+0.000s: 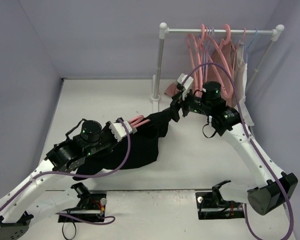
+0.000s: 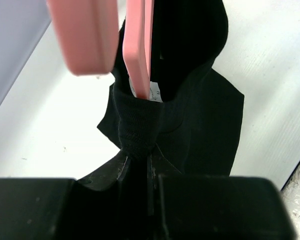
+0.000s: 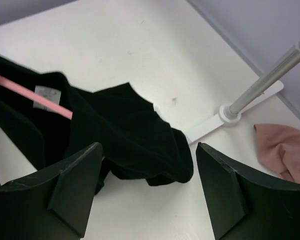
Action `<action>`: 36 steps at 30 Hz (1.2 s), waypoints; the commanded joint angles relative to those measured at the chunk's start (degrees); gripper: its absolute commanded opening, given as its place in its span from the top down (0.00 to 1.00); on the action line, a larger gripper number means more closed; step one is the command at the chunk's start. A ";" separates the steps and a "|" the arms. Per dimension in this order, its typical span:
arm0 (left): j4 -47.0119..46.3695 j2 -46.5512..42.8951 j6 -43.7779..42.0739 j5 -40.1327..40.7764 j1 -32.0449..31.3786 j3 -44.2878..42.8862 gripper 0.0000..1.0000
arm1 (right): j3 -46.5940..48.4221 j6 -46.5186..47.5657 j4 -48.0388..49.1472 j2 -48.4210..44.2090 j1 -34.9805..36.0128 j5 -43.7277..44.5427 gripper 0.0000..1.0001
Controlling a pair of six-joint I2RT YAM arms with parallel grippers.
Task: Place the t-shirt on the hanger
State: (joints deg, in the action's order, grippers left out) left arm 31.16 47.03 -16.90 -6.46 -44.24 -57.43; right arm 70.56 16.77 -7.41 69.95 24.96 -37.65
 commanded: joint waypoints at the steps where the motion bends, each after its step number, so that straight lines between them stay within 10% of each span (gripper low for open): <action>1: -4.51 -0.15 -1.17 -2.37 0.59 -2.15 1.00 | 0.88 13.75 -5.29 1.97 -0.11 -8.61 0.28; 19: -0.65 1.54 -3.83 -12.04 1.36 -5.29 1.00 | -0.69 19.88 -5.25 9.82 7.18 -8.71 0.37; 28: 0.04 3.34 -4.90 -13.96 1.63 -6.74 1.00 | -1.40 19.79 -5.25 8.78 8.97 -12.22 1.00; 36: -0.04 4.97 -5.18 -17.75 2.21 -7.83 1.00 | -0.82 19.50 -5.16 6.66 9.49 -13.28 0.87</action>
State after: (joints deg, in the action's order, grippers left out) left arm 35.58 50.84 -22.33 -17.16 -41.58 -61.84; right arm 67.44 39.33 -18.24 79.68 33.89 -49.36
